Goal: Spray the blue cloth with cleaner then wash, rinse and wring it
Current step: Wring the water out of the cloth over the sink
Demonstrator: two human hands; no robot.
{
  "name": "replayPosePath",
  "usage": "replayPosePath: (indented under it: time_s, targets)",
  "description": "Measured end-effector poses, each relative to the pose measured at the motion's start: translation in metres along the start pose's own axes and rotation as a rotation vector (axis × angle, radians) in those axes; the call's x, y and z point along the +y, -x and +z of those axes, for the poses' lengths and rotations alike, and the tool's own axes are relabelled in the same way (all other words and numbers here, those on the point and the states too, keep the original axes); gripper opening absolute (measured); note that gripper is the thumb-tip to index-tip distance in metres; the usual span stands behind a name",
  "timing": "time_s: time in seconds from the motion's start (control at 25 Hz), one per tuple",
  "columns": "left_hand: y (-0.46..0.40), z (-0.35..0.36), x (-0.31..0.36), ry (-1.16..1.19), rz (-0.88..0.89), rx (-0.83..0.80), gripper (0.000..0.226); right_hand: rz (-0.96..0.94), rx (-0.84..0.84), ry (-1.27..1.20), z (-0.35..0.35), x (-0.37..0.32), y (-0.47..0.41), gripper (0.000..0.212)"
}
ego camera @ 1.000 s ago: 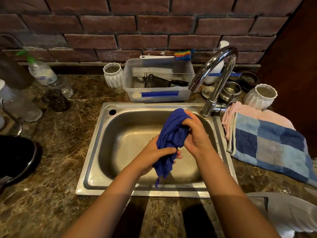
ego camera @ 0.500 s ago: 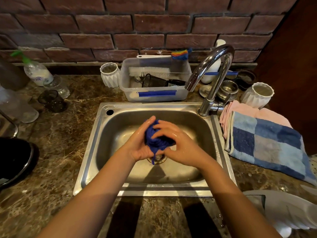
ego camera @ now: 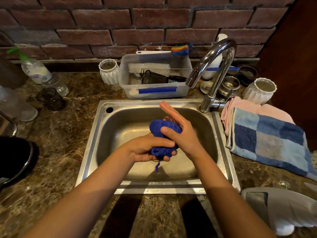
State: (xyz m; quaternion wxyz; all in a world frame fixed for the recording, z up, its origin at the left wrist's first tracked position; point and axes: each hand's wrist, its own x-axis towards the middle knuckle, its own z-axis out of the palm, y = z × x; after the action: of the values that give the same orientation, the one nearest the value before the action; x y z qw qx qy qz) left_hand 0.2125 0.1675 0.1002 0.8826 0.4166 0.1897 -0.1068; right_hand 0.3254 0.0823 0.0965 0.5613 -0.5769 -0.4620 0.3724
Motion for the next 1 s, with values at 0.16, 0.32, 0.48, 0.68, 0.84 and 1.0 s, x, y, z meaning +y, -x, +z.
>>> replayPosePath:
  time_s: [0.16,0.32,0.48,0.68,0.84,1.0]
  targets:
    - [-0.004,0.012,0.009,-0.267,0.042,0.175,0.020,0.003,-0.008,0.001,-0.005,-0.006,-0.009,0.012]
    - [-0.013,0.024,0.008,-0.685,0.156,0.362,0.019,0.130,0.074,0.063,-0.006,-0.003,-0.013,0.012]
    - [-0.027,0.023,-0.007,-0.853,0.298,0.490,0.026,0.217,0.168,0.086,-0.003,0.001,-0.011,0.021]
    - [-0.032,0.028,-0.024,-0.919,0.393,0.739,0.060,0.396,0.264,0.065,0.000,0.002,-0.019,0.022]
    - [-0.036,0.016,-0.024,-0.914,0.285,0.693,0.062,0.430,0.271,0.046,0.003,0.007,-0.020,0.015]
    - [-0.022,0.001,-0.014,-0.315,-0.047,0.442,0.021,0.277,0.175,-0.128,-0.005,0.011,-0.015,0.013]
